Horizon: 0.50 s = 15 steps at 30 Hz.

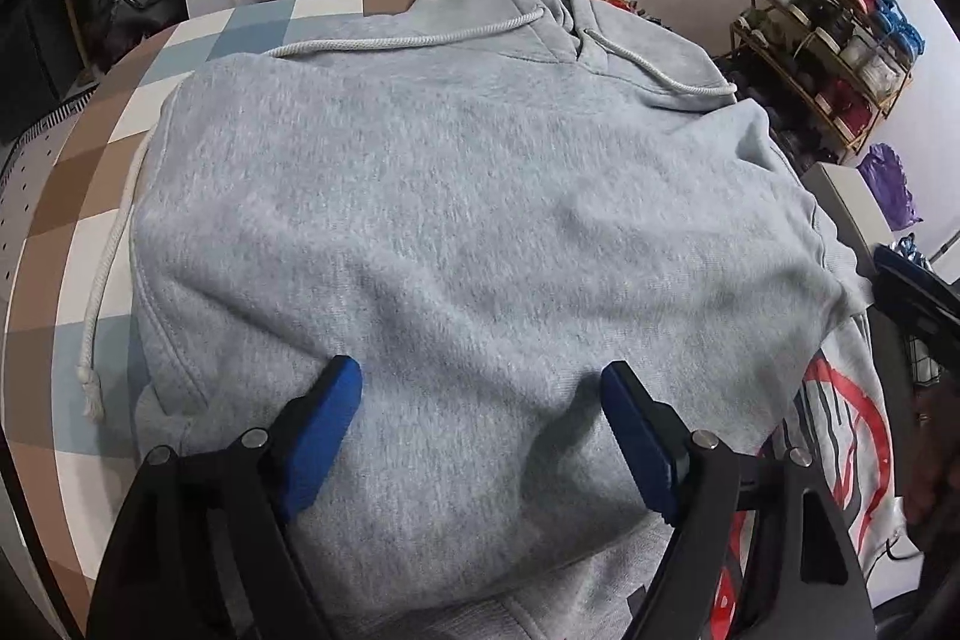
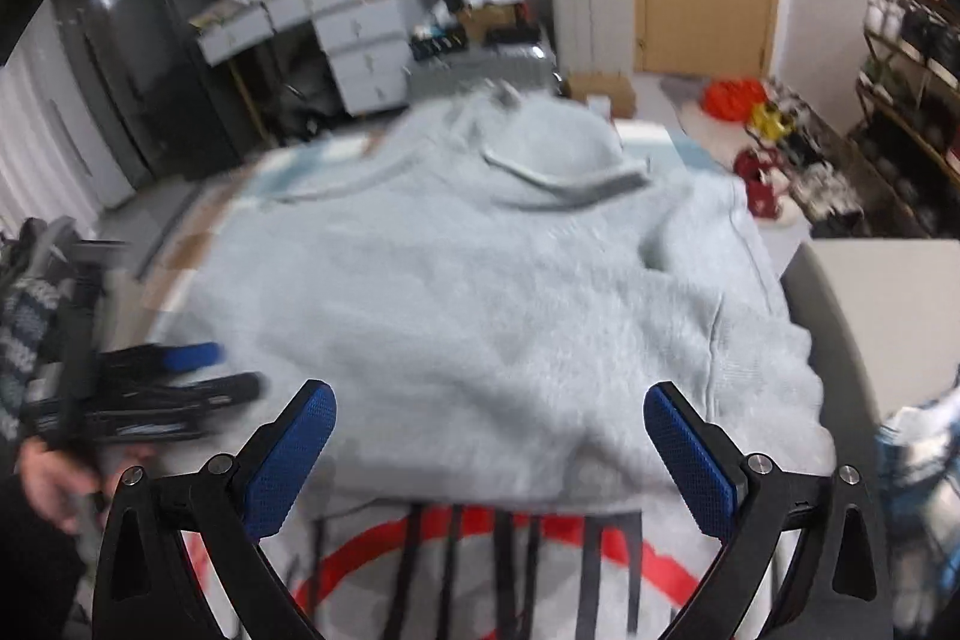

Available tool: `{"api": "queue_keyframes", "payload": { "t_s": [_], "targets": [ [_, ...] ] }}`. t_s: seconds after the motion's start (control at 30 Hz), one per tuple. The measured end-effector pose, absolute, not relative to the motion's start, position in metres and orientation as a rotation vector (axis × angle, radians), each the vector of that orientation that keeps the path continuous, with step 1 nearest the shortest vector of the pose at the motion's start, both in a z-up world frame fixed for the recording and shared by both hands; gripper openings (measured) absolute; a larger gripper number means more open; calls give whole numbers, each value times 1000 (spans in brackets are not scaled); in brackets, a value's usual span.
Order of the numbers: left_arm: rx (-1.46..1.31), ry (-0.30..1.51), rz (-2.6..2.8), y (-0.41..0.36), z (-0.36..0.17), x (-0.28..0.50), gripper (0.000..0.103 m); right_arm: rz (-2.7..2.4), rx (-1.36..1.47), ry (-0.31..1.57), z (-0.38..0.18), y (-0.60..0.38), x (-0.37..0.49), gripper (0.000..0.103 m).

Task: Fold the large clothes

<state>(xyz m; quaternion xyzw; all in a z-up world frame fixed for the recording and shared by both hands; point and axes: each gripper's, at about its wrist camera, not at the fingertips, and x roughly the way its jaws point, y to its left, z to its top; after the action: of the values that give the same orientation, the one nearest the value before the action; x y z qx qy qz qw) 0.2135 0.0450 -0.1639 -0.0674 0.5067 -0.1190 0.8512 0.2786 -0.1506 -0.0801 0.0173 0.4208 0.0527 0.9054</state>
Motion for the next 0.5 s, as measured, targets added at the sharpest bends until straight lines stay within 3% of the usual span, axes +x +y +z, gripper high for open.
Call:
{"api": "queue_keyframes", "payload": {
  "t_s": [0.27, 0.5],
  "targets": [
    [-116, 1059, -245, 58, -159, 210, 79, -5, 58, 1103, -148, -171, 310, 103],
    [-70, 1067, -243, 64, -149, 196, 80, -27, -7, 1037, -125, -174, 298, 103]
  ]
}}
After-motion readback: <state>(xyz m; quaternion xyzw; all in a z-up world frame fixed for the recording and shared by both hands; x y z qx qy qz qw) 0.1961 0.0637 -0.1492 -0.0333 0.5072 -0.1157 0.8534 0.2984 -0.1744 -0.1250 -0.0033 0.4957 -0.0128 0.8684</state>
